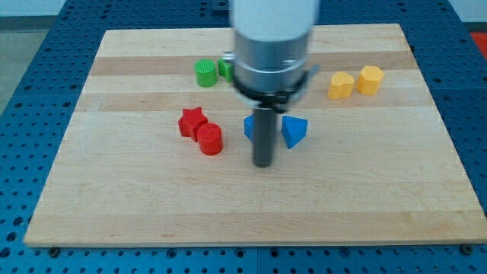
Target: Place the blue blocks below the yellow blocks
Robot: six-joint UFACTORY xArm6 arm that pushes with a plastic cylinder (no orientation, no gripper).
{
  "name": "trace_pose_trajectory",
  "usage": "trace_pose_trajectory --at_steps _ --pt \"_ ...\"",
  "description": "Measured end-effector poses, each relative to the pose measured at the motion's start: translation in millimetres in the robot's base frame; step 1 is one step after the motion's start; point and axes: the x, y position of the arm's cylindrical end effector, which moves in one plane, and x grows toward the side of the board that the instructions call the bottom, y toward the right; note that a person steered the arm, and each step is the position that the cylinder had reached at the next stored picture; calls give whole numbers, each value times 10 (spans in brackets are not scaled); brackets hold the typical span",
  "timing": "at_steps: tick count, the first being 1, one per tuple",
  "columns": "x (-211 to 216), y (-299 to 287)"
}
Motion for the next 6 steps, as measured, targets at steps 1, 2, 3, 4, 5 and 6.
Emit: trace_pose_trajectory --at_steps 1,2,3,4,5,6 --pt "-332 -519" --pt "-562 -452" --pt "-549 154" --pt "-536 772" --pt "-536 1072" --pt "-461 783"
